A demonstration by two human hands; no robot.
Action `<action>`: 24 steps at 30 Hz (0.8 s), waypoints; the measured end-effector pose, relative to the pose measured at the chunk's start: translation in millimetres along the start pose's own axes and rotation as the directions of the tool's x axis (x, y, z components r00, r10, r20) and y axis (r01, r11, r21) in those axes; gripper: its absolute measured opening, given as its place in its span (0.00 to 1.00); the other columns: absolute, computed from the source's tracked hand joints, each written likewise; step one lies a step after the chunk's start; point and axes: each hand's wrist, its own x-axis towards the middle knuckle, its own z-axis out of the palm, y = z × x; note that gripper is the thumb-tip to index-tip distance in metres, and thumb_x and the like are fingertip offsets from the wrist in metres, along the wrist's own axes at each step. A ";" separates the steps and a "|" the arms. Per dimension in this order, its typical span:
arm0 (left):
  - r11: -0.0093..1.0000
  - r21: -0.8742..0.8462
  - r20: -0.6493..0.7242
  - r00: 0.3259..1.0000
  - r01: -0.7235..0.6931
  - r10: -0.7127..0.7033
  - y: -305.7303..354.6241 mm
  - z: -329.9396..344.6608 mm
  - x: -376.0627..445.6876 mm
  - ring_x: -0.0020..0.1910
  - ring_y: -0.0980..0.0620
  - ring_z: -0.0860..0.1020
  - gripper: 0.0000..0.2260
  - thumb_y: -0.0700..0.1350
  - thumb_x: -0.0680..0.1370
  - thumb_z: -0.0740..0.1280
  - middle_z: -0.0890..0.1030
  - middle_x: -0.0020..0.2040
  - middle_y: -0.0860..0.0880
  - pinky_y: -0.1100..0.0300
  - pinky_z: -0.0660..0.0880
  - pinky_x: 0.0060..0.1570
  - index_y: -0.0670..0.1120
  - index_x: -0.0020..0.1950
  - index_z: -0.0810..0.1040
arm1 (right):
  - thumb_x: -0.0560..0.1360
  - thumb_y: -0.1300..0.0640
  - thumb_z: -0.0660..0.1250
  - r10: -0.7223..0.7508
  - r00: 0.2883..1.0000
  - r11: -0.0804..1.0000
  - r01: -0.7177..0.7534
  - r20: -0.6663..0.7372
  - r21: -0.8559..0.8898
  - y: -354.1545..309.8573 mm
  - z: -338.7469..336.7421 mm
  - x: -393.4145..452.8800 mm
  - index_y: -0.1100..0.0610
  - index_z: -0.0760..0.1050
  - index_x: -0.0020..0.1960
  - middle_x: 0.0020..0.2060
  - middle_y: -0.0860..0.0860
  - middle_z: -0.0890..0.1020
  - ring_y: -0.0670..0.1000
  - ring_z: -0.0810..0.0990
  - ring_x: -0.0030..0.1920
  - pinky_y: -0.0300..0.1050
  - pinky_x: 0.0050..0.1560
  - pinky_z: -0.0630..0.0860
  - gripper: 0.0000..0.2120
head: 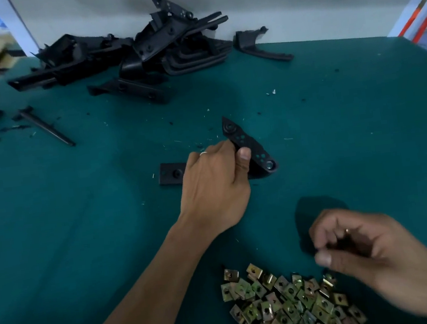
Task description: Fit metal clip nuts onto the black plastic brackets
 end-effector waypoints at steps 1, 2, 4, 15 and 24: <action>1.000 -0.006 -0.001 1.000 0.005 -0.005 -0.3 -0.5 1.0 0.38 0.48 0.72 0.20 0.55 0.84 0.46 0.76 0.39 0.52 0.48 0.67 0.49 0.48 0.44 0.72 | 0.70 0.43 0.78 0.014 1.000 0.993 -0.010 -0.028 0.114 0.5 -2.2 7.7 0.52 0.80 0.42 0.36 0.53 0.79 0.51 0.76 0.34 0.43 0.32 0.74 0.13; 1.000 -0.005 0.005 1.000 0.011 -0.011 -0.2 -0.7 1.9 0.39 0.47 0.73 0.20 0.55 0.84 0.46 0.76 0.39 0.52 0.48 0.67 0.49 0.48 0.44 0.72 | 0.68 0.43 0.80 0.034 0.997 0.964 -0.016 -0.065 0.265 0.7 -3.1 17.9 0.53 0.80 0.41 0.35 0.55 0.79 0.51 0.74 0.33 0.40 0.31 0.72 0.15; 0.998 0.057 0.018 1.000 0.019 -0.020 1.6 0.0 2.2 0.40 0.48 0.72 0.17 0.54 0.84 0.47 0.75 0.40 0.52 0.49 0.67 0.50 0.48 0.43 0.69 | 0.68 0.51 0.81 0.070 0.982 0.831 0.041 -0.177 0.555 0.7 -1.2 43.4 0.58 0.79 0.41 0.37 0.58 0.80 0.51 0.75 0.34 0.37 0.32 0.72 0.14; 0.978 0.098 -0.116 0.978 0.185 -0.174 1.9 -2.9 5.3 0.42 0.49 0.70 0.14 0.54 0.81 0.49 0.73 0.37 0.54 0.50 0.66 0.50 0.51 0.39 0.65 | 0.72 0.69 0.70 0.135 0.907 0.626 0.233 -0.398 0.744 -7.1 24.4 149.5 0.63 0.82 0.50 0.39 0.56 0.85 0.49 0.83 0.39 0.37 0.44 0.79 0.08; 0.980 0.003 -0.131 0.972 0.197 -0.195 -1.5 -4.8 8.5 0.31 0.56 0.65 0.15 0.53 0.81 0.53 0.67 0.29 0.55 0.53 0.58 0.40 0.54 0.34 0.58 | 0.70 0.66 0.70 0.077 0.943 0.597 0.217 -0.325 0.772 -3.7 23.1 154.1 0.61 0.85 0.48 0.39 0.55 0.85 0.50 0.82 0.40 0.38 0.45 0.79 0.09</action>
